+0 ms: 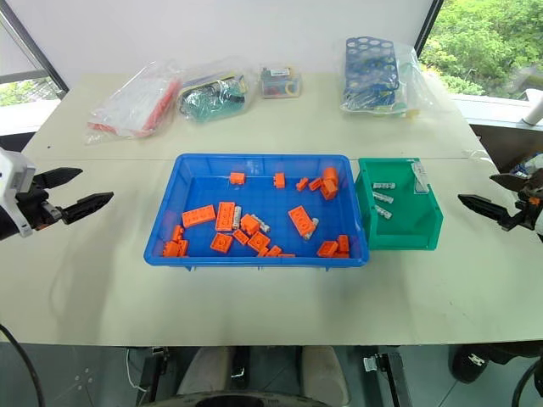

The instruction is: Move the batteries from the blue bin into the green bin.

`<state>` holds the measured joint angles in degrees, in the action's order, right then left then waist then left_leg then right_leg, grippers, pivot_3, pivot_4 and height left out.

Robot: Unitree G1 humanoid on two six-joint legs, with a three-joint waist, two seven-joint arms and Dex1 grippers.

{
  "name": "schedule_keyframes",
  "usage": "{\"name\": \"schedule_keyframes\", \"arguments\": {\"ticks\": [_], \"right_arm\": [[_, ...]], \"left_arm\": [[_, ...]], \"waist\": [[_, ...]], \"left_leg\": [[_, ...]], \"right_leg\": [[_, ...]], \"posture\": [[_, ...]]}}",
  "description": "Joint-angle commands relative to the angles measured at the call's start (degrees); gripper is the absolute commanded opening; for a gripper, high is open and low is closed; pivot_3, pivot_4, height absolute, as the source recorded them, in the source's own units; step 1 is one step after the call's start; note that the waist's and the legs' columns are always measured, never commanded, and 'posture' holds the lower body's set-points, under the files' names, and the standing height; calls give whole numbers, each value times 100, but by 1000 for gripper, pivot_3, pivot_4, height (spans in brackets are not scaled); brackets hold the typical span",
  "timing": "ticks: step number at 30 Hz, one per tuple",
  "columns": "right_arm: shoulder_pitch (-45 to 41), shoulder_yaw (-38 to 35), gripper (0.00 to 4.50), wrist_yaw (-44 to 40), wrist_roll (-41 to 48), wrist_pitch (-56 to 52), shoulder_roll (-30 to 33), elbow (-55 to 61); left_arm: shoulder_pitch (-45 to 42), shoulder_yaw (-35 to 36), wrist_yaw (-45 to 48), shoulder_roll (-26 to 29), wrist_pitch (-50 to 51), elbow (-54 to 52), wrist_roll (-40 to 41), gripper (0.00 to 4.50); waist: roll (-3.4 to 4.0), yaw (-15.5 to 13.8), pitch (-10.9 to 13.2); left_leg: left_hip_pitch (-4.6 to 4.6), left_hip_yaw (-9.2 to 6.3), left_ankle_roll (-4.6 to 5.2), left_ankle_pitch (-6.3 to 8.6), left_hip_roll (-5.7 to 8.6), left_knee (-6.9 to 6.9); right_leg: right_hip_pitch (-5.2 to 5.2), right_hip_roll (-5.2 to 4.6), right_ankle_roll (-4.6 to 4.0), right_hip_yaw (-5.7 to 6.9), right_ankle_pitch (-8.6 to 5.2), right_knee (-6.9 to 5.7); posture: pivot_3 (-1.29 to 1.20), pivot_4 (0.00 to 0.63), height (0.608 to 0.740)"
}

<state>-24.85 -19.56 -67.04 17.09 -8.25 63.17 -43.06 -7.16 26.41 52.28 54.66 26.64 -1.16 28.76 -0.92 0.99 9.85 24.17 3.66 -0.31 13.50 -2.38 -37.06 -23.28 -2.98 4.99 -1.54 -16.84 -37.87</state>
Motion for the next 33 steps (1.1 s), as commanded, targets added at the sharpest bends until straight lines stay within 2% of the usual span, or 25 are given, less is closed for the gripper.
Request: {"name": "schedule_keyframes", "arguments": {"ticks": [1, 11, 19, 25, 28, 30, 33], "right_arm": [[-74, -82, 4447, 25, 17, 165, 7, -17], [-244, -114, 4447, 154, 42, 86, -11, -353], [-447, 0, 4447, 44, 8, -11, 134, -97], [-534, 241, 4447, -486, 354, -668, -41, 1313], [-636, 554, 4447, -596, 651, -1245, -215, 2573], [-1048, 1101, 4447, -469, 670, -1593, -546, 3470], [-1817, 1854, 4447, -190, 555, -2187, -1146, 4143]], "left_arm": [[-165, 152, -132, -2, -113, -37, -26, 4500], [-351, 51, -329, -232, -18, -114, 81, 4500], [-135, 11, -137, -268, 232, -580, 251, 4500], [-261, -89, 258, -73, 659, -992, 654, 4500], [-261, -184, 588, 86, 823, -1327, 882, 4500], [-247, -285, 762, 192, 865, -1560, 953, 4500], [-320, -426, 867, 279, 919, -1707, 987, 4500]], "waist": [[0, -1, 0], [0, -4, 0], [0, 1, 0], [2, 15, 1], [2, 11, 1], [2, 29, 1], [7, 71, 4]], "left_leg": [[0, 0, 0, 0, 0, 0], [0, 1, 0, 0, 0, -2], [0, 2, 0, 0, -1, -3], [0, 1, 0, 0, -3, -4], [0, 0, 0, 0, -4, -4], [-1, 0, 0, 0, -4, -4], [0, 0, 0, 0, -10, -5]], "right_leg": [[0, 1, 0, 0, 0, 0], [1, 6, 10, -1, 5, -1], [1, 7, 12, -2, 6, -3], [-1, 9, 13, -3, 7, -7], [-2, 11, 13, -3, 7, -8], [-2, 10, 13, -3, 7, -9], [-10, 16, 12, -7, 7, -15]], "posture": [[0, 150, 739], [0, 150, 739], [0, 150, 739], [0, 150, 739], [0, 150, 739], [0, 150, 739], [0, 150, 739]]}}
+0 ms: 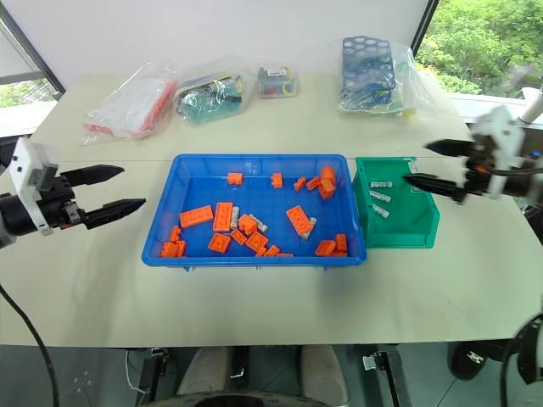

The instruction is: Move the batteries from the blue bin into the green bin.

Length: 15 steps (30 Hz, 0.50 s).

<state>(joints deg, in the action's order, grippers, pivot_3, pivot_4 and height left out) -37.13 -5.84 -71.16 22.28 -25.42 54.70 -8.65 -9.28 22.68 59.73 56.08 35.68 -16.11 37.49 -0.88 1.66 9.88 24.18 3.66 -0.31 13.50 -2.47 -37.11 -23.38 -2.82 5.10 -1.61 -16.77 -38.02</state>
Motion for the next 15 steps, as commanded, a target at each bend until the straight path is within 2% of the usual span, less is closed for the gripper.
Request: {"name": "schedule_keyframes", "arguments": {"ticks": [1, 4, 9, 15], "right_arm": [[-821, 688, 4447, 332, -18, -646, -513, 798], [-1433, 1395, 4447, 592, -217, -1089, -1219, 954], [-1877, 2369, 4447, 700, -465, -1365, -2295, 869], [-2244, 3361, 4447, 915, -1249, -1146, -3260, -94]], "left_arm": [[-132, -94, 158, 155, 16, -233, 115, 4500], [-115, -190, 326, 227, -19, -316, 124, 4500], [-29, -338, 498, 289, -200, -384, -43, 4500], [196, -439, 634, 369, -414, -461, -297, 4500]], "waist": [[2, 4, 1], [1, -16, 2], [-2, -86, 1], [-2, -77, 1]], "left_leg": [[1, -3, 0, 0, 0, 1], [22, -7, 0, 0, 0, 1], [31, -5, 0, 0, 3, -3], [30, -2, 0, 0, 4, -9]], "right_leg": [[-1, 1, -1, 1, -1, -1], [-21, 3, -3, 2, -2, -2], [-26, 0, -3, 6, -2, -1], [-26, 0, -4, 7, -1, -7]], "posture": [[0, 150, 739], [0, 150, 739], [0, 150, 739], [0, 150, 739]]}}
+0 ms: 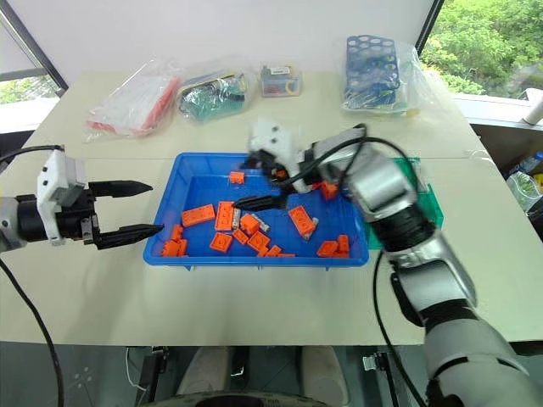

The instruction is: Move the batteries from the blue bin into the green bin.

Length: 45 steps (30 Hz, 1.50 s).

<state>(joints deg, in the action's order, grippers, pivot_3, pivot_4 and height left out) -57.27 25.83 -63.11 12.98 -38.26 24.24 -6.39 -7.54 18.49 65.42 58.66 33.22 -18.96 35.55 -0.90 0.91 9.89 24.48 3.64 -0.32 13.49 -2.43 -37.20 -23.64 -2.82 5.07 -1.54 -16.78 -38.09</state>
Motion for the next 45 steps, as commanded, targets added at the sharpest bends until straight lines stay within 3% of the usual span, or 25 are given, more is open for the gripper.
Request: {"name": "schedule_keyframes", "arguments": {"ticks": [1, 10, 28, 31, 34, 38, 45], "right_arm": [[-277, 269, 4447, 132, -406, 145, -323, -481], [-437, 668, 4447, 231, -1242, 800, -933, -1923], [-177, 566, 4447, 78, -1811, 1368, -1083, -2444], [-137, 523, 3635, 67, -1803, 1352, -1128, -2434], [-93, 458, 2339, 91, -1795, 1303, -1127, -2333], [-65, 170, 2286, 131, -1708, 968, -948, -1867], [130, -1458, 2286, 0, -841, -1076, 569, 462]], "left_arm": [[32, -26, 61, 103, -181, -185, -114, 4500], [-10, 68, -123, 29, -92, -309, -21, 4500], [-486, -167, -264, -51, -94, -80, 31, 4500], [-542, -213, -276, -80, -95, -72, 38, 4500], [-558, -260, -235, -91, -109, -53, 45, 4500], [-633, -431, -225, -173, -181, 34, -12, 4500], [-875, -901, -223, -521, -333, 171, -155, 4500]], "waist": [[-1, -6, 0], [-1, 23, -1], [-1, 28, -1], [-2, 28, -1], [-2, 28, -1], [-2, 19, -1], [-3, -36, 1]], "left_leg": [[0, 0, 0, 0, 0, 1], [0, -2, -1, 0, 0, 2], [-1, -4, -1, -1, -1, 3], [-1, -4, -1, -1, -2, 4], [-1, -4, -1, -1, -2, 4], [-1, -5, -2, -1, -2, 3], [5, -8, -2, -1, 8, 1]], "right_leg": [[0, 0, 0, 1, 0, 0], [0, 3, 1, 2, 1, -1], [0, 4, 2, 3, 1, -1], [0, 6, 2, 3, 1, -2], [0, 6, 2, 3, 1, -2], [1, 6, 2, 3, 1, -2], [2, -6, 2, 5, 1, 1]], "posture": [[0, 150, 739], [0, 150, 739], [0, 150, 739], [0, 150, 739], [0, 150, 739], [0, 150, 739], [0, 150, 739]]}}
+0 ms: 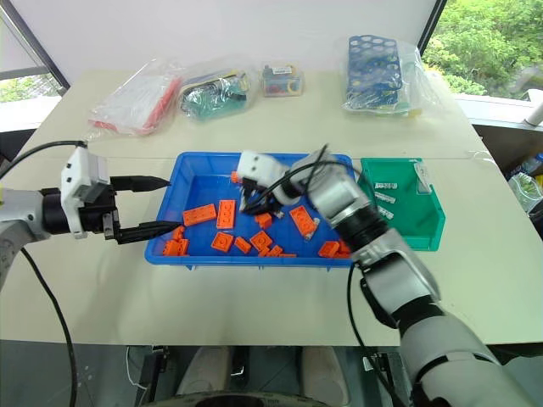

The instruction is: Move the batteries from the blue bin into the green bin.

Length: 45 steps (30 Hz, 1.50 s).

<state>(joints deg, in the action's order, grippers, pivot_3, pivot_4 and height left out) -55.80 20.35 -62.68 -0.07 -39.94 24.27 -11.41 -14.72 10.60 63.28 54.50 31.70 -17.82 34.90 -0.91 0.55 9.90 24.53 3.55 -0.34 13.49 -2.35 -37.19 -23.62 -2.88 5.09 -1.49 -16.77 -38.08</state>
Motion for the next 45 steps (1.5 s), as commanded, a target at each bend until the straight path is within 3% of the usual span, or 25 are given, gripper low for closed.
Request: {"name": "schedule_keyframes", "arguments": {"ticks": [1, 8, 14, 16, 17, 18, 19, 24, 28, 35, 45], "right_arm": [[46, -1141, 2286, -32, 560, -1170, 832, 1153], [1201, -2321, 2286, 55, 759, -1806, 2950, 1659], [2063, -2845, 2286, 389, 952, -1834, 3460, 1812], [2112, -2939, 3326, 507, 1108, -1997, 3377, 1832], [2124, -2901, 3520, 567, 1137, -1957, 3348, 1840], [2117, -2851, 4115, 625, 1149, -1905, 3332, 1838], [2090, -2785, 4389, 670, 1147, -1831, 3333, 1823], [1289, -2397, 4389, 799, 1423, -1856, 2863, 1756], [827, -1812, 4389, 924, 1756, -2128, 1982, 2133], [1074, -391, 4389, 1178, 1362, -1407, 1078, 1927], [1183, 88, 4389, 1252, 1036, -713, 575, 873]], "left_arm": [[-196, -170, -11, -164, -210, 93, -118, 4500], [-488, -570, 86, -506, -378, 322, -280, 4500], [-827, -742, 220, -604, -477, 661, -404, 4500], [-888, -770, 244, -627, -494, 705, -427, 4500], [-929, -783, 253, -643, -485, 719, -432, 4500], [-958, -789, 260, -656, -475, 722, -434, 4500], [-980, -791, 266, -663, -465, 719, -435, 4500], [-1012, -711, 266, -624, -430, 690, -435, 4500], [-930, -650, 238, -587, -379, 582, -404, 4500], [-890, -621, 111, -606, -247, 368, -355, 4500], [-1114, -642, -36, -657, -145, 356, -360, 4500]], "waist": [[-3, 4, -2], [-4, 13, -1], [-1, 89, -1], [-1, 90, -1], [-1, 83, -1], [-1, 70, -1], [-1, 57, -1], [0, 54, -1], [-1, 68, -1], [-4, -13, 0], [-5, 27, -1]], "left_leg": [[-1, -1, 0, 0, 0, 0], [-4, -2, 1, 0, 2, 4], [-14, 3, 2, 0, -8, 6], [-13, 3, 2, 0, -10, 6], [-13, 3, 2, 0, -11, 6], [-12, 3, 2, 0, -11, 5], [-11, 3, 2, 0, -11, 5], [-9, 2, 2, 0, -10, 1], [-10, -1, 2, 0, -14, 5], [3, -7, 2, 0, -6, -4], [2, -10, 2, 0, -6, -7]], "right_leg": [[0, 0, 0, 0, 0, 0], [8, -1, -2, 2, -1, 12], [6, 23, -2, -9, -1, 7], [4, 25, -2, -11, -1, 4], [4, 25, -2, -11, -1, 4], [4, 23, -2, -12, -1, 5], [4, 23, -1, -12, -1, 5], [4, 20, -1, -12, -1, 6], [3, 27, -2, -12, -1, 4], [3, 18, -1, -6, -1, 6], [5, 22, 1, -4, 0, 4]], "posture": [[0, 150, 739], [0, 150, 739], [0, 150, 739], [0, 150, 739], [0, 150, 739], [0, 150, 739], [0, 150, 739], [0, 150, 739], [0, 150, 739], [0, 150, 739], [0, 150, 739]]}}
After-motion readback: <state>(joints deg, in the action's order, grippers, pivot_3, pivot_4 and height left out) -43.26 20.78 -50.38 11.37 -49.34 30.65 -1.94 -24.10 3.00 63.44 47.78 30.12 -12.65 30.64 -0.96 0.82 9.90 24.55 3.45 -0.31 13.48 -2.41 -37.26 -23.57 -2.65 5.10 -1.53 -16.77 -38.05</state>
